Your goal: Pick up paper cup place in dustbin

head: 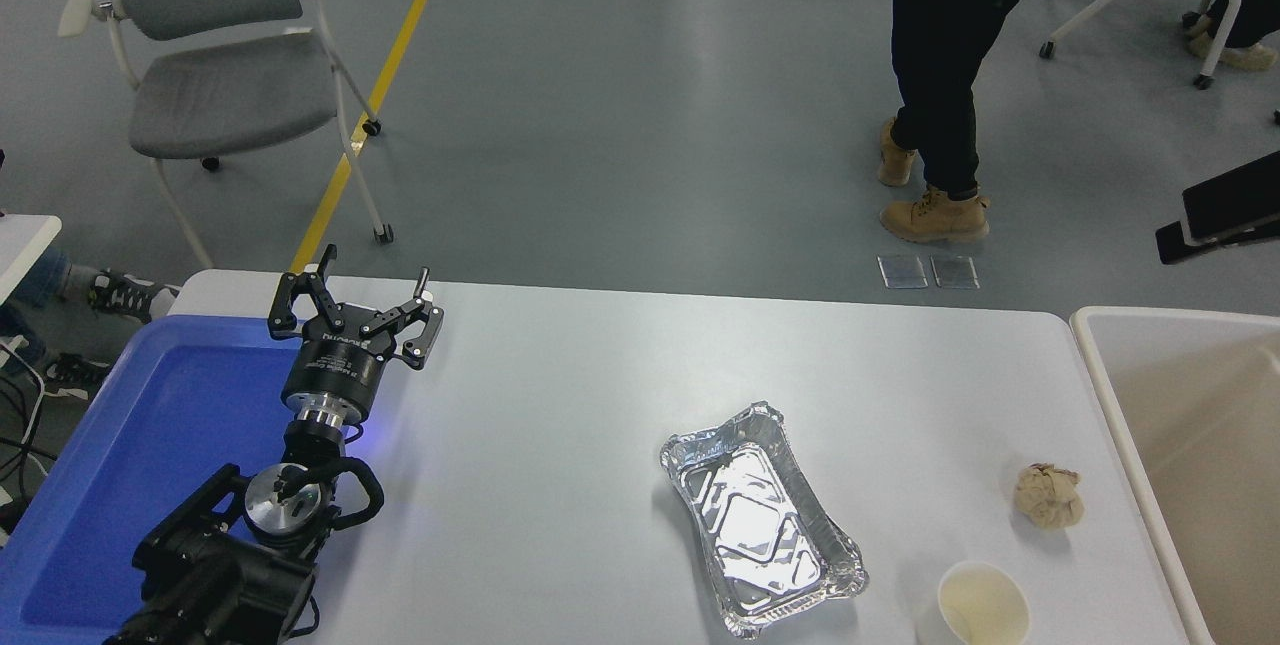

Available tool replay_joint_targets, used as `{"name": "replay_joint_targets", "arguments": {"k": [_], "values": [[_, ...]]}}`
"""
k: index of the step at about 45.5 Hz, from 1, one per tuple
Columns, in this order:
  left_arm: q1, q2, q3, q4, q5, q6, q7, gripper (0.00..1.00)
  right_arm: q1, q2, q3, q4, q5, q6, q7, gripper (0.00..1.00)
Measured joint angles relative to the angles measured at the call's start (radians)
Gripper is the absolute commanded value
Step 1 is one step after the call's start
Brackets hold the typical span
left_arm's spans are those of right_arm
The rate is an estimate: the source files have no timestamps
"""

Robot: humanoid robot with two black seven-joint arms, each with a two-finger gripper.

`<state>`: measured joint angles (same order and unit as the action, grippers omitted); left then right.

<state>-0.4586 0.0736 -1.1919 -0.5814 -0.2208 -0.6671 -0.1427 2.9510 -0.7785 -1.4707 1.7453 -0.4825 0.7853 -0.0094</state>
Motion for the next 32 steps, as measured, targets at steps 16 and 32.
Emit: {"name": "replay_joint_targets", "arguments": {"k": [16, 32], "values": [[0.000, 0.000, -0.001, 0.000, 0.000, 0.000, 0.000, 0.99, -0.107, -0.046, 0.023, 0.000, -0.011, 0.000, 0.003, 1.00], [0.000, 0.000, 0.000, 0.000, 0.000, 0.000, 0.000, 0.99, -0.496, -0.064, 0.159, 0.000, -0.077, -0.020, 0.003, 1.00]]}}
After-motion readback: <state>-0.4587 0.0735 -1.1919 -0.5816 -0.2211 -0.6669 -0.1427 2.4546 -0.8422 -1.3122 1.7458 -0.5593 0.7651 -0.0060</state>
